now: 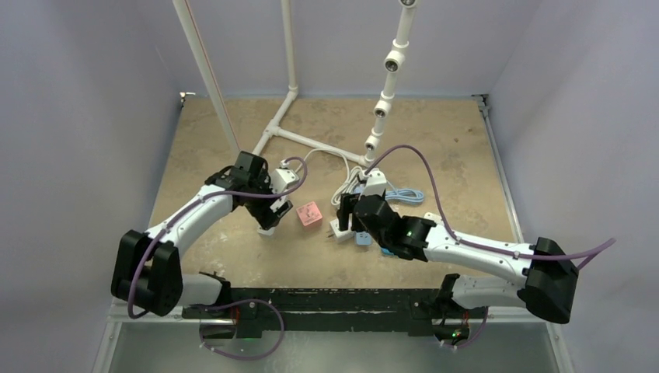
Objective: Insert the plug
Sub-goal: Move the socket to the center of the board.
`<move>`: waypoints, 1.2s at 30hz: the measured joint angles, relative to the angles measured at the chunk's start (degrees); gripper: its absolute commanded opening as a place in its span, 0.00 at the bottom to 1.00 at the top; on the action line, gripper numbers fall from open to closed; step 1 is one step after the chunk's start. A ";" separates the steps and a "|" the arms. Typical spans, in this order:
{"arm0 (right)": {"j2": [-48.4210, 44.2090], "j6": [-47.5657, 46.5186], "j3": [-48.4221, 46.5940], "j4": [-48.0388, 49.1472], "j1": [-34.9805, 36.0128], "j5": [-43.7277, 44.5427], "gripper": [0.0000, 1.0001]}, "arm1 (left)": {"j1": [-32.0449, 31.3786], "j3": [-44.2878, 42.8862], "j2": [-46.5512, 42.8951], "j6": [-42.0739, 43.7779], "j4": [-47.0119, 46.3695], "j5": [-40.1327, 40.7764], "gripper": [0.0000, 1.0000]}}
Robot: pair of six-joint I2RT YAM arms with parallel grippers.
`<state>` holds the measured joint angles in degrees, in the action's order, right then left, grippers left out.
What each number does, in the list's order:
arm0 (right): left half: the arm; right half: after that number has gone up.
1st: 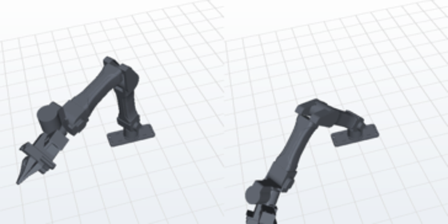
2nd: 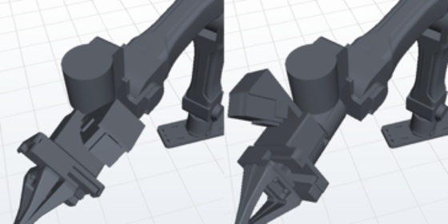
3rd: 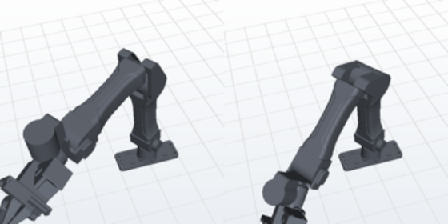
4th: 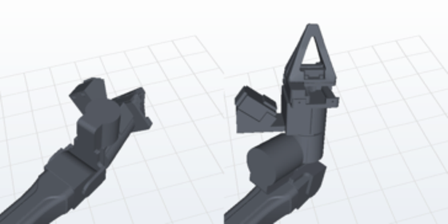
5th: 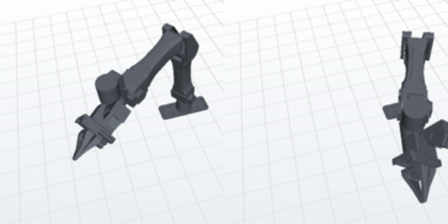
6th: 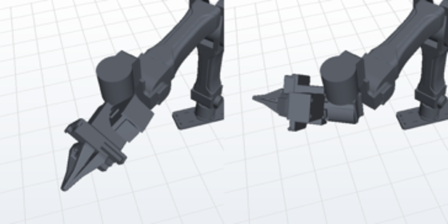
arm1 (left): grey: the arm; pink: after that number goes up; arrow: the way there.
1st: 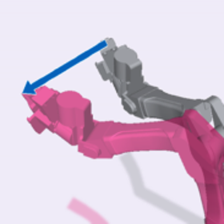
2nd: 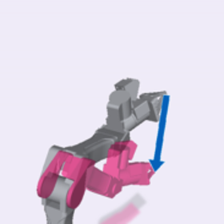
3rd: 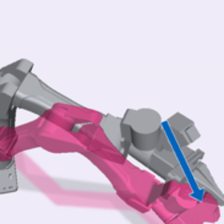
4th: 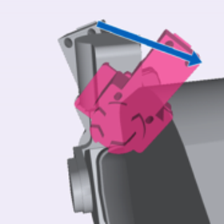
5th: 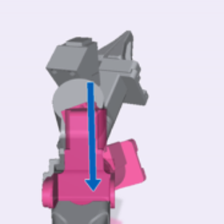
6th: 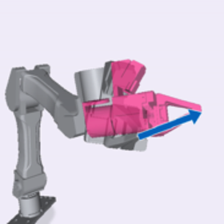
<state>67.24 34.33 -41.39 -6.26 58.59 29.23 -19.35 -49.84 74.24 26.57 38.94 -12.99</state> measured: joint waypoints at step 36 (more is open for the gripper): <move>13.18 -1.44 1.01 -0.85 6.62 1.25 0.78 | -1.77 15.72 -5.42 26.88 -8.83 4.33 0.07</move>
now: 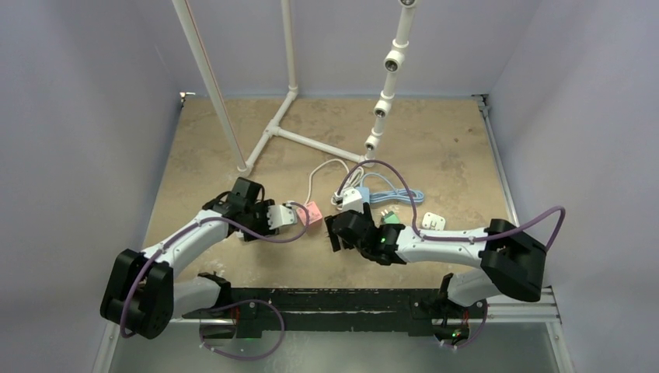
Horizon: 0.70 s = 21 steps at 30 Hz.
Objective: Insert the plug
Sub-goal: Move the socket to the center of the board, then pick up the plug from the center of the board.
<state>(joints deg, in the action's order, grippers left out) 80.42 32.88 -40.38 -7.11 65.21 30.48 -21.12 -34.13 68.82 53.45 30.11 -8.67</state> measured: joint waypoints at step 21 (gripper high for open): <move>-2.73 0.15 0.81 -3.67 0.02 -0.24 0.13 | -0.02 1.20 -6.12 8.44 3.67 -12.87 0.99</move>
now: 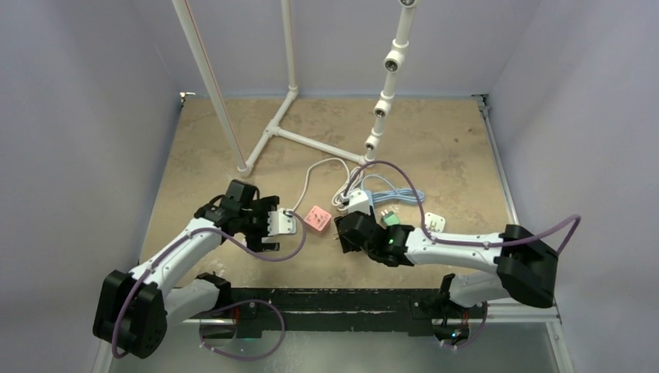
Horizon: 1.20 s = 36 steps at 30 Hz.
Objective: Insert the plug
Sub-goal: Pick up the plug from the center of the board.
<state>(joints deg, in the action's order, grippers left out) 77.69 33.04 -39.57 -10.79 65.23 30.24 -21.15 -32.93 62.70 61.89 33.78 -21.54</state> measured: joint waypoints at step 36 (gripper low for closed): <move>3.78 -8.04 -31.26 -6.25 -8.41 -57.13 0.15 | 0.00 -12.37 -32.30 36.33 16.81 -27.98 0.99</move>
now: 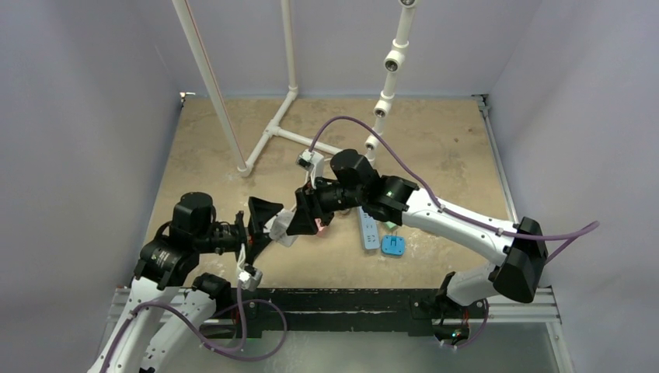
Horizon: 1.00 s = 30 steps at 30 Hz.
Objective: Insert the plug
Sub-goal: Pick up the plug from the center of the board.
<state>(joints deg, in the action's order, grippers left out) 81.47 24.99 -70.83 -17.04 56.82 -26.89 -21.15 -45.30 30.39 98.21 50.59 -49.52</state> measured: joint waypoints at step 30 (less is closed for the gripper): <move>-3.65 -1.90 -1.84 5.20 -6.86 5.11 0.99 | -0.02 -4.31 10.93 -51.67 -10.49 5.95 0.00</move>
<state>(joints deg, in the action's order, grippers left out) 77.82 23.09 -72.66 -11.84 49.95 -21.78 -21.17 -49.60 41.32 46.54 40.10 -43.57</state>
